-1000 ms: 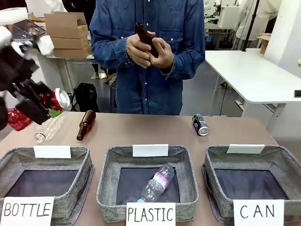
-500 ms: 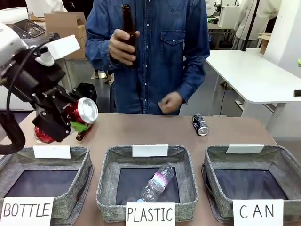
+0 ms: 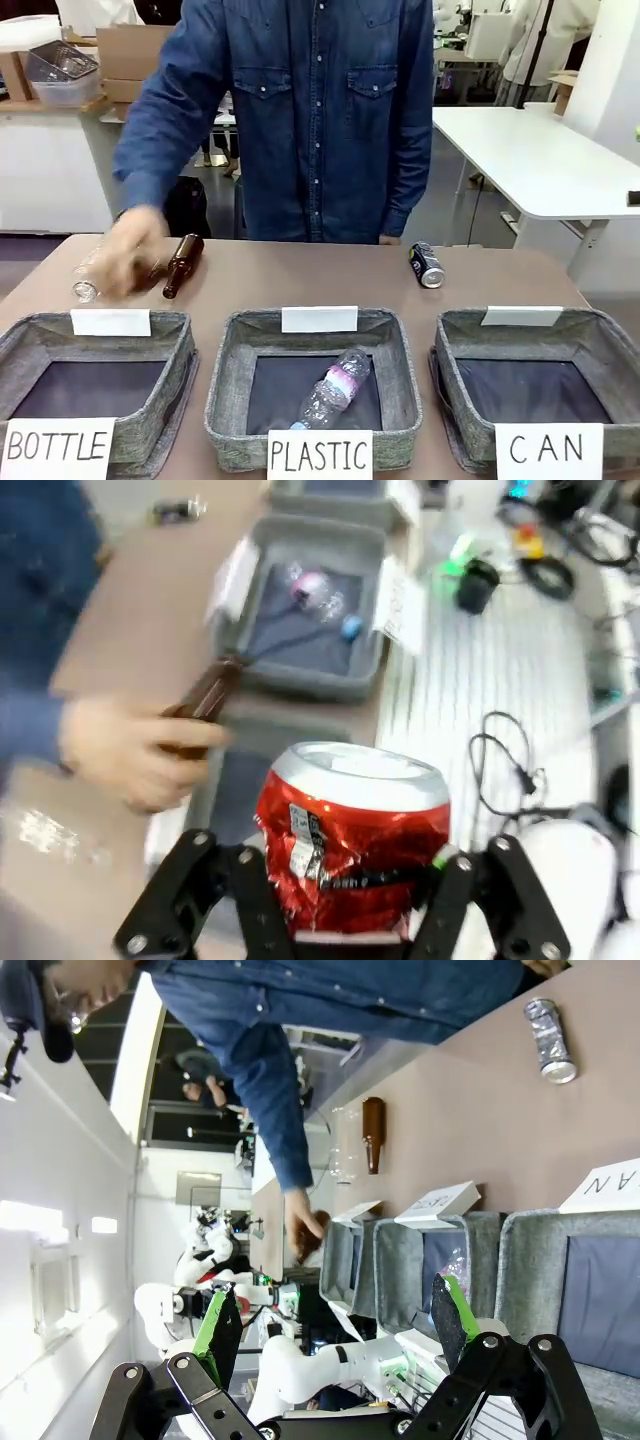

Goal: Sort the can waste into the basket.
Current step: Pick up the can waste from the table and place it in the right Fabric basket.

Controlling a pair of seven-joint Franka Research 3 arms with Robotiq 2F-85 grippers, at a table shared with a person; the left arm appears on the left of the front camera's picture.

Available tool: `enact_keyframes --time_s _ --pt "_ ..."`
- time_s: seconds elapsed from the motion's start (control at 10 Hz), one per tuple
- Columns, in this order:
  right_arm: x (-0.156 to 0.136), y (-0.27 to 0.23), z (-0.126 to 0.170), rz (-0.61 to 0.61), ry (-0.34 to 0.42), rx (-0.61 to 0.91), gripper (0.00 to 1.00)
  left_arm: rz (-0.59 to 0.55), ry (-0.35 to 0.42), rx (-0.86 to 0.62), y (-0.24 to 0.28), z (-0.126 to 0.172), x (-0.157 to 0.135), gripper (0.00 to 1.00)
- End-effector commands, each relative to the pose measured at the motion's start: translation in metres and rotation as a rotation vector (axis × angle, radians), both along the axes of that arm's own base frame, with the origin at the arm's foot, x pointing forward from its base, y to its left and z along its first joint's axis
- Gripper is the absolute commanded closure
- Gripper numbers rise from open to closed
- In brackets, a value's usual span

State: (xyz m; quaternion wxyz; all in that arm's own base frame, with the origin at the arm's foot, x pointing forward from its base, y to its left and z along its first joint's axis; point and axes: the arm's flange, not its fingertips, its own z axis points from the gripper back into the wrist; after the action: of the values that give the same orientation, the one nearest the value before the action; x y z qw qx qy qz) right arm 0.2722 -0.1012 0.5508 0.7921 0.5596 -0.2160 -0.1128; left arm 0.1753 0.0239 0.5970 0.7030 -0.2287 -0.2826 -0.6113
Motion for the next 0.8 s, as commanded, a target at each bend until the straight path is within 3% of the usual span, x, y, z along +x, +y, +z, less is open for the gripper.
enact_keyframes --time_s 0.0,0.1,0.2,0.3,0.4,0.7 --pt "0.003 0.001 0.000 0.005 -0.036 0.010 0.00 0.327 0.013 -0.095 0.073 0.001 -0.016 0.94" --pt "0.003 0.001 0.000 0.005 -0.036 0.010 0.00 0.408 -0.016 -0.144 0.091 0.001 -0.027 0.94" --pt "0.003 0.001 0.000 0.005 -0.036 0.010 0.00 0.672 -0.024 -0.187 0.100 0.002 -0.030 0.94" --pt "0.003 0.001 0.000 0.005 -0.036 0.010 0.00 0.807 0.004 -0.219 0.104 0.002 -0.028 0.94" --pt "0.003 0.001 0.000 0.005 -0.036 0.010 0.00 0.830 0.009 -0.222 0.103 0.002 -0.025 0.94" --pt "0.003 0.001 0.000 0.005 -0.036 0.010 0.00 0.751 0.031 -0.186 0.085 0.003 -0.006 0.94"
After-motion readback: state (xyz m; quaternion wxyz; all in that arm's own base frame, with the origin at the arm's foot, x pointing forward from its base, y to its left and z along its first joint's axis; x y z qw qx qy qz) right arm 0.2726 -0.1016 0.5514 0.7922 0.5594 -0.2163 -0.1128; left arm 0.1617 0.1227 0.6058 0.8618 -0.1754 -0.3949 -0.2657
